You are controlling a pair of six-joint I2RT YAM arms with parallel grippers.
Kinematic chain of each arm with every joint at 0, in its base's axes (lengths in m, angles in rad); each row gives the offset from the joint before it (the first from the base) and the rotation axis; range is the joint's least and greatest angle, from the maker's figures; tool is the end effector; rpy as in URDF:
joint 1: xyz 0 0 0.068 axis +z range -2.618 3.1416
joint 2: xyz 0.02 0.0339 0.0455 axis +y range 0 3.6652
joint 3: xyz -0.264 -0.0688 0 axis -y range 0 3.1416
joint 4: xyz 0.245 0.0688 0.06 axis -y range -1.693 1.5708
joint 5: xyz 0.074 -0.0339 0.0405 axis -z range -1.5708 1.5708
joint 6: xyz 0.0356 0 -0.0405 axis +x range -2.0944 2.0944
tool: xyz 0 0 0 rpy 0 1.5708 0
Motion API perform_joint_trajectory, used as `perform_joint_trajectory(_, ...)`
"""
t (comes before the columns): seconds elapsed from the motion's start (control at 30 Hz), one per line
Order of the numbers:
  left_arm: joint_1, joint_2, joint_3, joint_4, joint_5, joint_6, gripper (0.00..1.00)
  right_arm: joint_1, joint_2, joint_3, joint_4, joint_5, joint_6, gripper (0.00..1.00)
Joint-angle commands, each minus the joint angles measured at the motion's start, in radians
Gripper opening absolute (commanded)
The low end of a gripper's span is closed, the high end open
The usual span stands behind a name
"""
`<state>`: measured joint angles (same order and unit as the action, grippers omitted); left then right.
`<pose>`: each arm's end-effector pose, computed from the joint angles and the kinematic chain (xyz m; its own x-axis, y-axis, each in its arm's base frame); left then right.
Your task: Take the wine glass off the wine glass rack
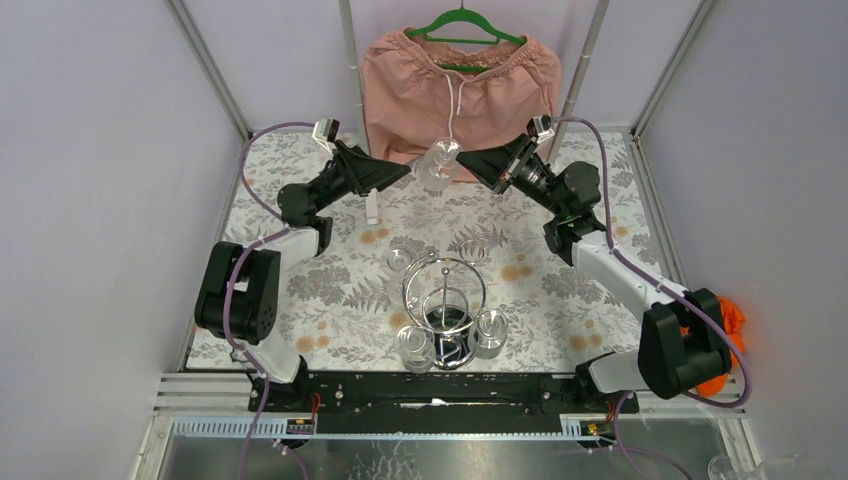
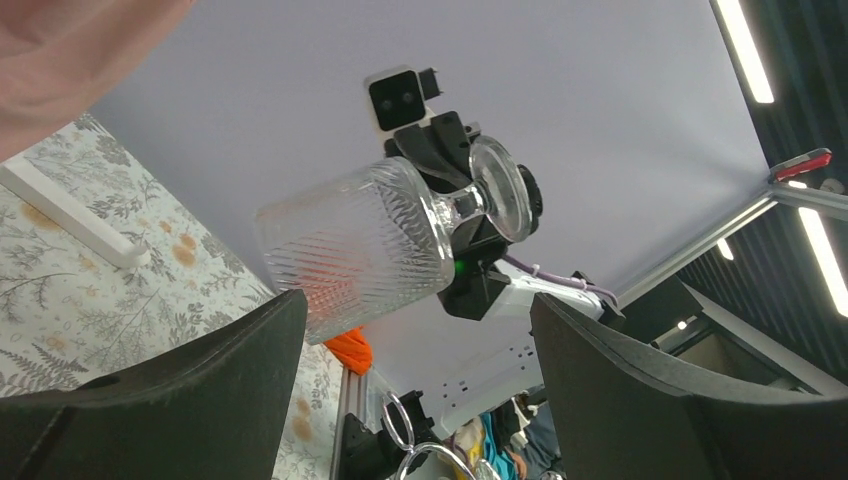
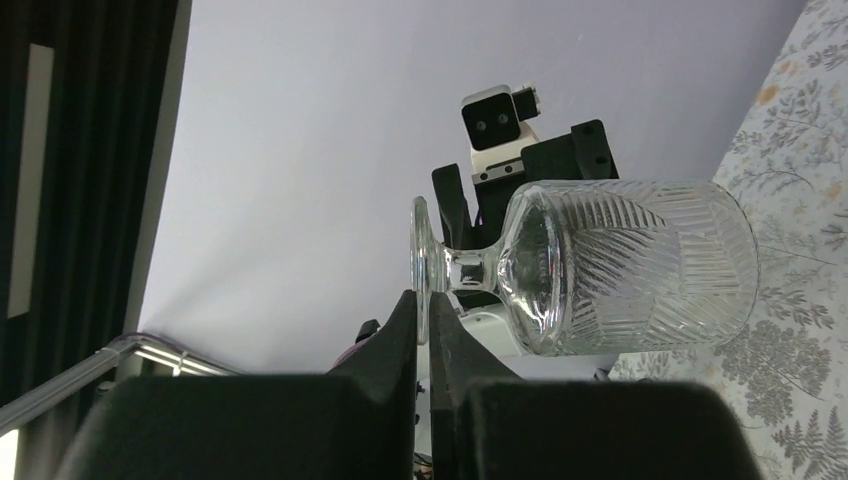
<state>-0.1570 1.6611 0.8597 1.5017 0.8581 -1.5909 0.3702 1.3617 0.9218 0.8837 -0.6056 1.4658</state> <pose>0.3234 -0.0785 0.3049 -0.6863 -0.5532 -0.4721 0.6229 -0.1119 -0.7743 0.2776 0.1295 0.3660 -0.7305 0.5935 -0.3377 -0.4795 -0.0937 0.8725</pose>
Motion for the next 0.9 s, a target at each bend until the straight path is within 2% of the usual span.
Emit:
perform_joint_trajectory(0.0, -0.006, 0.014, 0.011, 0.102, 0.019, -0.014, 0.9, 0.009, 0.027, 0.063, 0.274, -0.016, 0.11, 0.0)
perform_joint_trajectory(0.43, -0.02, 0.033, 0.01, 0.101, -0.002, -0.017, 0.9, 0.011, 0.03, 0.075, 0.301, -0.006, 0.117, 0.0)
perform_joint_trajectory(0.87, -0.109, 0.015, 0.098, 0.101, -0.031, -0.047, 0.89, 0.036, 0.089, 0.023, 0.486, 0.026, 0.188, 0.0)
